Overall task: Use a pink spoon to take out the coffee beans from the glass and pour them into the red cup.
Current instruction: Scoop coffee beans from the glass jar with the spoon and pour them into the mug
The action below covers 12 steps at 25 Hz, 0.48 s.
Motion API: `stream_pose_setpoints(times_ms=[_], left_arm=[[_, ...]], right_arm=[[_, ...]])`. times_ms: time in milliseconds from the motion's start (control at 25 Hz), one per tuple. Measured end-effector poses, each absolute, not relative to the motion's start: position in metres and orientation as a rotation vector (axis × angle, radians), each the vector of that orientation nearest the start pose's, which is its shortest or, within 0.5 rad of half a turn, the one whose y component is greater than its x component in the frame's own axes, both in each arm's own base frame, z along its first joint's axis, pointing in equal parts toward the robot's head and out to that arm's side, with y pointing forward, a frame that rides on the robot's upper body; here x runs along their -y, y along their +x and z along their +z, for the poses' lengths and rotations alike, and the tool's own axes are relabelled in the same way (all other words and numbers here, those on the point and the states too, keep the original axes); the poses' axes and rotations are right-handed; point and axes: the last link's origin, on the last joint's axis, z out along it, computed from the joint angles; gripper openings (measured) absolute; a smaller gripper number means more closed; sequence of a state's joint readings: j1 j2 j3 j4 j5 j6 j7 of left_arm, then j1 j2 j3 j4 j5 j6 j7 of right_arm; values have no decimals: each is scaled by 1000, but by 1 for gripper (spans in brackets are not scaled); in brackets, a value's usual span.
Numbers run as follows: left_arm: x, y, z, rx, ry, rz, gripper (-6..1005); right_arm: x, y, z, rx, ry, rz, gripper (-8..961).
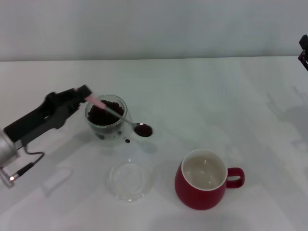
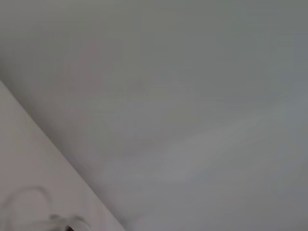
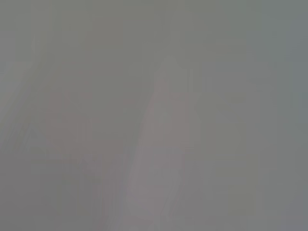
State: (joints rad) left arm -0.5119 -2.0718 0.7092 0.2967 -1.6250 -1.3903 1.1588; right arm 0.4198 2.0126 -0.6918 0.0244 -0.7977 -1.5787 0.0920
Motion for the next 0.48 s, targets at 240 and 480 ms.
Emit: stream_pose_setpoints(times_ms=[240,480], left_arm=[[-349,-243,-38,1827,-2121,-1320,135],[-358,-220,-50,1793,-2274,-1225,135]], right_arm=[[-301,332,46,-143,-1543,746,835],[-300,332,43,-159,-1546,749,835]])
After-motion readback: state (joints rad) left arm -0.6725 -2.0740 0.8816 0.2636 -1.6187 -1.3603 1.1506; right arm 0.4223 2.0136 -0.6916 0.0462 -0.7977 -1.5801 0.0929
